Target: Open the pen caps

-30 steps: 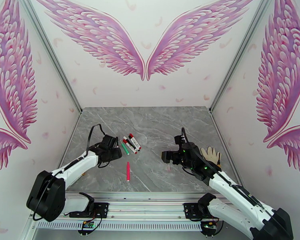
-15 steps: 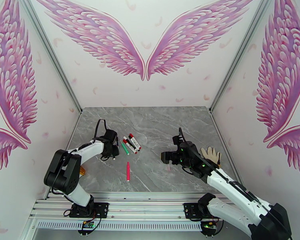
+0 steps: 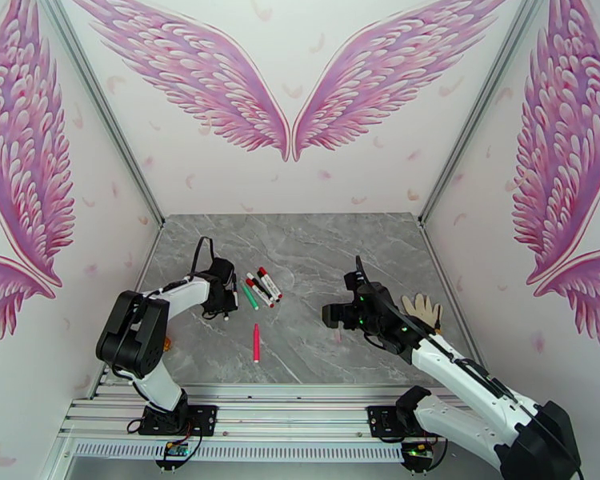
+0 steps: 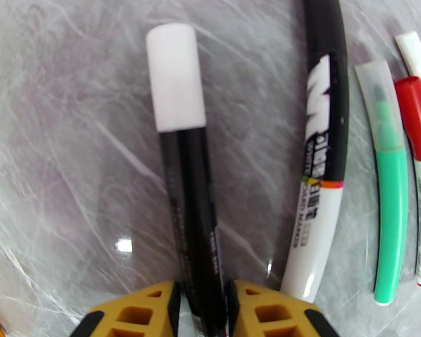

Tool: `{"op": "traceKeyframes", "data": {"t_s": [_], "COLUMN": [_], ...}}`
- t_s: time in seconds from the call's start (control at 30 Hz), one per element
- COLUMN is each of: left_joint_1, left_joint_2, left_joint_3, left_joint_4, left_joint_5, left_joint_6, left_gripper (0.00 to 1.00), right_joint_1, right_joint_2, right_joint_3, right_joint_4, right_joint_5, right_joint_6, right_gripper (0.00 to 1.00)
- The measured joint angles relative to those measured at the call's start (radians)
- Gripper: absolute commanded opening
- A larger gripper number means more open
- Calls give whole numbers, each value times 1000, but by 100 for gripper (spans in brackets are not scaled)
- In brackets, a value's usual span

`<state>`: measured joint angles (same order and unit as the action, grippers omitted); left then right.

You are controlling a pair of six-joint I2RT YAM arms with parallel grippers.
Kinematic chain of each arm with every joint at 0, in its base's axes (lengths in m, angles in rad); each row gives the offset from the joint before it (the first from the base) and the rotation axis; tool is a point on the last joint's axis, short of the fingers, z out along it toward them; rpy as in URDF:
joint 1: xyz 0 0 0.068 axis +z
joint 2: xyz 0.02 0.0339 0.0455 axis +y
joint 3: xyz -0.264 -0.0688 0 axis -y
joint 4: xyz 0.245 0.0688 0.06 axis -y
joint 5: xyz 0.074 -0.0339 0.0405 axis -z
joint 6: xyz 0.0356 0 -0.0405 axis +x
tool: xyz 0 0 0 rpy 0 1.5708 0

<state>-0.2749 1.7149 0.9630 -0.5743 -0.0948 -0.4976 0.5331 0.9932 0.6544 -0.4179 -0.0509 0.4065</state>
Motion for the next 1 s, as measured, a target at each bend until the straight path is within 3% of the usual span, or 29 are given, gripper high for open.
{"op": "traceKeyframes", "data": {"t_s": [0.5, 0.83, 1.0], "left_joint_1": [5, -2, -88], "left_joint_2": [-26, -264, -386], "left_joint_3": [-24, -117, -156], "left_joint_4": [12, 11, 19], "left_joint_5": [-11, 14, 64], "left_joint_6": [2, 19, 34], "left_gripper": [18, 16, 16], "right_joint_1": [0, 0, -4], "right_joint_2": [-39, -58, -58], "right_joint_3": [0, 0, 0], "right_joint_4": [-17, 3, 39], "right_joint_5": [-8, -79, -160], "right_joint_6": [0, 68, 120], "right_gripper": [99, 98, 96]}}
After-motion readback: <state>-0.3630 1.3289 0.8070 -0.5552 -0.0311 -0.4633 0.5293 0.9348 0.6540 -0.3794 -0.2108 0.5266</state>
